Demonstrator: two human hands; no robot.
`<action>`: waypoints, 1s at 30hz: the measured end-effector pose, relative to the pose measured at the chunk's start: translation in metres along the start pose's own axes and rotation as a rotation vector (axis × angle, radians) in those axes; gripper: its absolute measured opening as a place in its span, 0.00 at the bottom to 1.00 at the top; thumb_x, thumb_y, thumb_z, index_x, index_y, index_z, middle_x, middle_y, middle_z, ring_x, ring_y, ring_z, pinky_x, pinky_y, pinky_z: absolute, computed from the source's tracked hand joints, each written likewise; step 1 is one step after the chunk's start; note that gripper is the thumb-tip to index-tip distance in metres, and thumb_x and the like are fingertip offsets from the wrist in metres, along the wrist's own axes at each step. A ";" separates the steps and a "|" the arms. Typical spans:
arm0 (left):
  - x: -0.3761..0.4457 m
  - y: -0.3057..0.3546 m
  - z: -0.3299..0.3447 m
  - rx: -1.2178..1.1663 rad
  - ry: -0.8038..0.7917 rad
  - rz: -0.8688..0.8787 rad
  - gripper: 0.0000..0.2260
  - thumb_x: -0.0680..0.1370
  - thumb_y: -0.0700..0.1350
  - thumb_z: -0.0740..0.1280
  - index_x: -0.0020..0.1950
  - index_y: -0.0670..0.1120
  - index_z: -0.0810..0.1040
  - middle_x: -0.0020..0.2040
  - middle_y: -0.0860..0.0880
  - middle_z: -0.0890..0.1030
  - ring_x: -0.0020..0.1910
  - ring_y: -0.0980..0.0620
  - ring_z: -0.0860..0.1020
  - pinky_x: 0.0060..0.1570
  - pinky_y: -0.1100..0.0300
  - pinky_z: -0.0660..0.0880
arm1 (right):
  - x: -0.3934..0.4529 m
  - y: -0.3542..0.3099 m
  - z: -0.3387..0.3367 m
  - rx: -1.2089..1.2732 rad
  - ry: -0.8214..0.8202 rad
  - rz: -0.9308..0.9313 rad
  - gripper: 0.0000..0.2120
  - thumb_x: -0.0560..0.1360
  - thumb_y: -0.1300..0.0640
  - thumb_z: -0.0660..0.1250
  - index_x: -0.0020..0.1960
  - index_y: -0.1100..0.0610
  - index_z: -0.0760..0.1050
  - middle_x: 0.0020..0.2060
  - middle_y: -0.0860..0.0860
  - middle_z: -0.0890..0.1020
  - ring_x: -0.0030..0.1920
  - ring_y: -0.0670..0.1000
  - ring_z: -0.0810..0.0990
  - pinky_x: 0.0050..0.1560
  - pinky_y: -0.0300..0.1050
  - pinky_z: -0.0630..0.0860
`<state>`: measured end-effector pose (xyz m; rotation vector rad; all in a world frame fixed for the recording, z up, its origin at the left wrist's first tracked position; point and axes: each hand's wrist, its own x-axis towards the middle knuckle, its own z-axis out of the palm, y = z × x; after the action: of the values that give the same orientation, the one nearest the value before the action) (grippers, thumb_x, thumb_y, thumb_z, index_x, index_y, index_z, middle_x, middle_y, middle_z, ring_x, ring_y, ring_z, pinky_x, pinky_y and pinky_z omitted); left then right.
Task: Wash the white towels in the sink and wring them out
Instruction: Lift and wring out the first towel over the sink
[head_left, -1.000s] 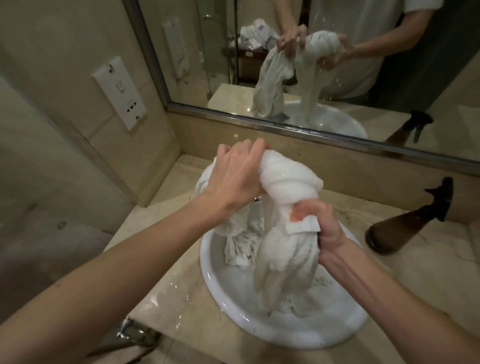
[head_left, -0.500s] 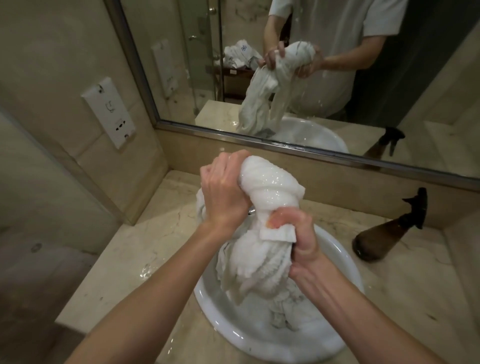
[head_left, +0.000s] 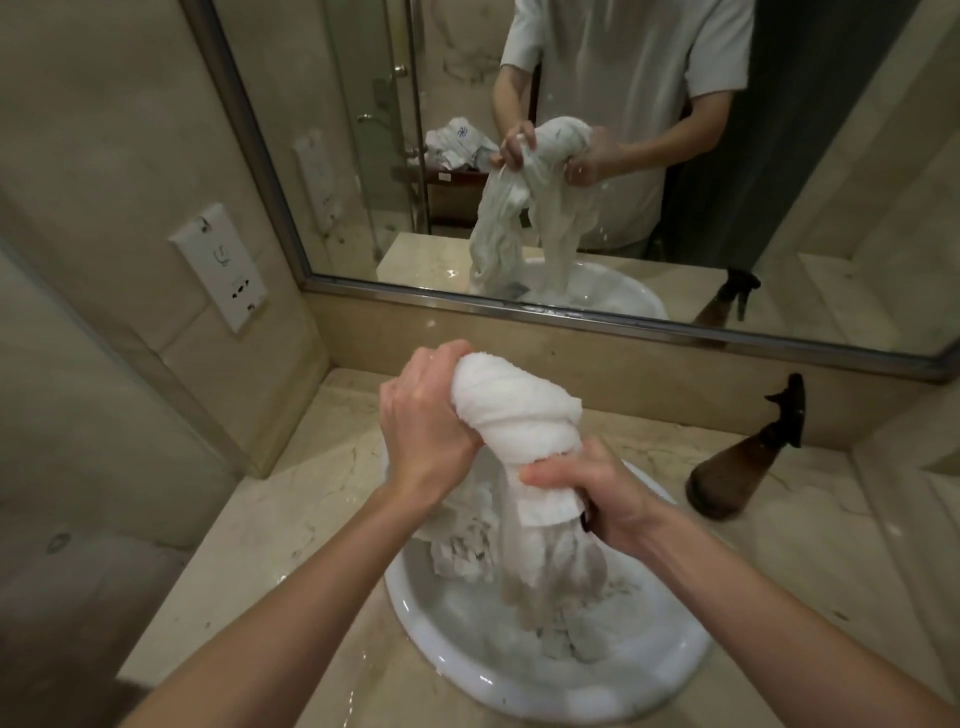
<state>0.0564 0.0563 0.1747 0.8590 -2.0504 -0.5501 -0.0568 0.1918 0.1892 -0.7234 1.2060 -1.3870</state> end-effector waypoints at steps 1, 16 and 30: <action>0.001 0.001 -0.004 -0.013 -0.007 0.003 0.19 0.66 0.50 0.68 0.56 0.54 0.75 0.46 0.54 0.77 0.44 0.51 0.76 0.46 0.46 0.74 | -0.002 -0.002 -0.007 -0.013 -0.034 -0.007 0.24 0.61 0.64 0.75 0.57 0.57 0.78 0.45 0.52 0.85 0.46 0.50 0.84 0.45 0.43 0.81; 0.014 0.014 -0.017 -0.055 -0.222 0.046 0.22 0.64 0.55 0.73 0.56 0.55 0.76 0.48 0.55 0.81 0.47 0.51 0.79 0.46 0.47 0.78 | -0.013 0.008 -0.036 -0.581 -0.068 -0.182 0.28 0.61 0.63 0.83 0.59 0.58 0.79 0.52 0.53 0.85 0.55 0.50 0.83 0.55 0.44 0.79; 0.022 0.003 -0.039 -0.157 -0.996 0.157 0.44 0.63 0.48 0.84 0.74 0.55 0.66 0.66 0.63 0.75 0.65 0.62 0.74 0.64 0.60 0.72 | -0.011 -0.036 -0.075 -1.350 0.135 -0.506 0.15 0.60 0.47 0.74 0.36 0.47 0.68 0.29 0.42 0.74 0.30 0.46 0.72 0.31 0.45 0.69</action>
<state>0.0779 0.0394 0.2096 0.3153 -2.8580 -1.1958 -0.1356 0.2174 0.2031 -1.9744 2.1443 -0.8212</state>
